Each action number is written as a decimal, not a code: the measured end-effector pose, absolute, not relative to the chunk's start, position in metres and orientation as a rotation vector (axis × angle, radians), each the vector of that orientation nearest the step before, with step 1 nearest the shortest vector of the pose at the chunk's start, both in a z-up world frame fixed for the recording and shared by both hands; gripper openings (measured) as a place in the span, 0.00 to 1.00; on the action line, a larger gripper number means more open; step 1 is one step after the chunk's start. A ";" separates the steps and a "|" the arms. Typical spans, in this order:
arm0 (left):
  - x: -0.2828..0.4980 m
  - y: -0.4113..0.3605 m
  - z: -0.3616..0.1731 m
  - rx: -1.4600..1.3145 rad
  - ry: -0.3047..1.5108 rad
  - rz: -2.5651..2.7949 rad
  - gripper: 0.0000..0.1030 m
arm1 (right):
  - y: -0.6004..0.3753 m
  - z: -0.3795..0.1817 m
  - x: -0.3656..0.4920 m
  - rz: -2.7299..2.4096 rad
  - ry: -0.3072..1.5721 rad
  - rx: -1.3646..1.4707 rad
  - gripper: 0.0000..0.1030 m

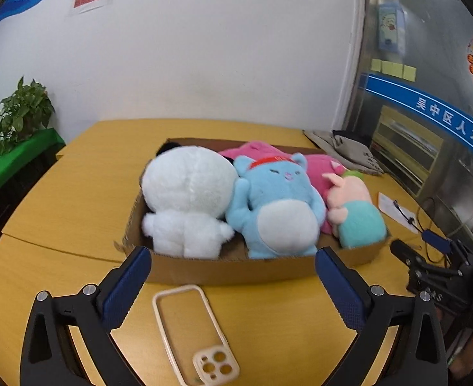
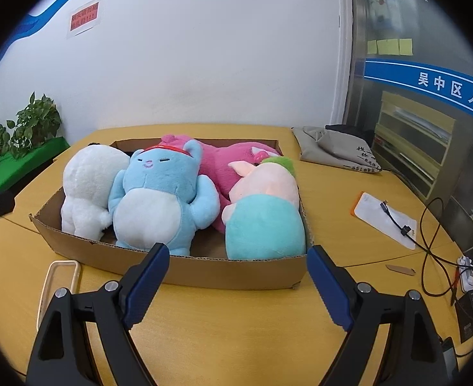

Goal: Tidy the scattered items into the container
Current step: 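Raise both grippers out of the box and back away, then move both grippers to the clear phone case on the table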

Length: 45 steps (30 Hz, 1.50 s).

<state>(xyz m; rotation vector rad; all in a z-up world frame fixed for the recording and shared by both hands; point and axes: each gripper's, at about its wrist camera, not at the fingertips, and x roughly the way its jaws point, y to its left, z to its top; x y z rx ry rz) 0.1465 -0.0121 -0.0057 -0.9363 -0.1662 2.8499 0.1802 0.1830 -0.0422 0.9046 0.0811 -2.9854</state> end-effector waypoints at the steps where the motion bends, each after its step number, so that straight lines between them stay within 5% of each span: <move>1: 0.151 -0.013 -0.008 -0.948 -0.169 2.849 1.00 | 0.183 -0.042 0.183 -2.988 0.085 0.904 0.85; 19: 0.132 -0.098 -0.108 -1.349 -0.359 2.596 0.98 | 0.070 -0.116 0.186 -2.504 0.056 1.144 0.85; 28: 0.112 -0.099 -0.146 -1.492 -0.380 2.503 0.67 | 0.003 -0.155 0.182 -2.386 0.140 1.257 0.81; 32: 0.111 -0.100 -0.150 -1.490 -0.414 2.447 0.25 | -0.013 -0.159 0.192 -2.327 0.163 1.228 0.81; 45: 0.120 -0.097 -0.126 -1.424 -0.279 2.398 0.23 | 0.006 -0.157 0.178 -2.229 0.260 1.211 0.79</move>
